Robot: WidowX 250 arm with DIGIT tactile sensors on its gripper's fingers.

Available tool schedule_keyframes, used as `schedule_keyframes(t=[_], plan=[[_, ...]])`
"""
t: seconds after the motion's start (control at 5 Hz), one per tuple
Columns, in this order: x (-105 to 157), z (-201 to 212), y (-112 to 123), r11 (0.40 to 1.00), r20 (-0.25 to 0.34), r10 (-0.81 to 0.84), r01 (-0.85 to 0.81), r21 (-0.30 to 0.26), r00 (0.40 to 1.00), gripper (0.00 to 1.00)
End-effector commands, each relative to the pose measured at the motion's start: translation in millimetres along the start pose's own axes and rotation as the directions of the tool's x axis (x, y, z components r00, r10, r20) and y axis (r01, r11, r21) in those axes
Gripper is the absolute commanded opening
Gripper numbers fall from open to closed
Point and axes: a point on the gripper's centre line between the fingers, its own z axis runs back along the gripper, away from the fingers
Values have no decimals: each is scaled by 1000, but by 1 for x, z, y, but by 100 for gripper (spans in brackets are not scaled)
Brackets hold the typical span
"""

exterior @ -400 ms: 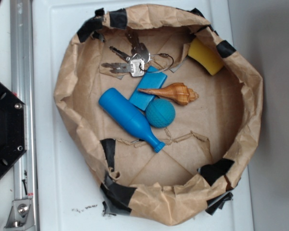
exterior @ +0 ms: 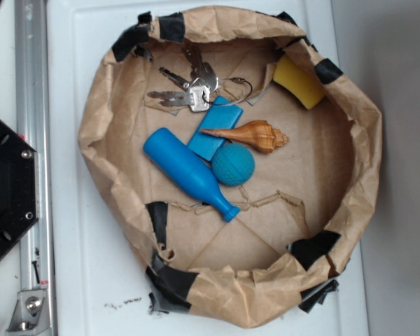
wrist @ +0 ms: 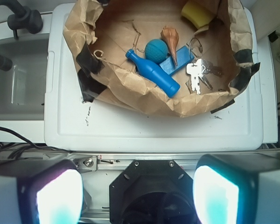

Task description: Grab the blue ball.

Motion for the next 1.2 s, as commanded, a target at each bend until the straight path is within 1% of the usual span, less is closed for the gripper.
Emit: schedule_keyframes(t=[0.0, 0.2, 0.4, 0.6, 0.8, 1.0], plan=[[86, -55, 22, 933, 172, 324, -344, 103, 930, 100], [107, -108, 35, 884, 157, 440, -457, 101, 884, 100], [116, -153, 46, 900, 112, 426, -433, 49, 898, 100], [140, -175, 40, 937, 102, 348, -347, -36, 932, 100], [161, -189, 22, 952, 69, 301, -295, -84, 951, 100], [161, -205, 4, 959, 17, 279, -277, -52, 960, 0]])
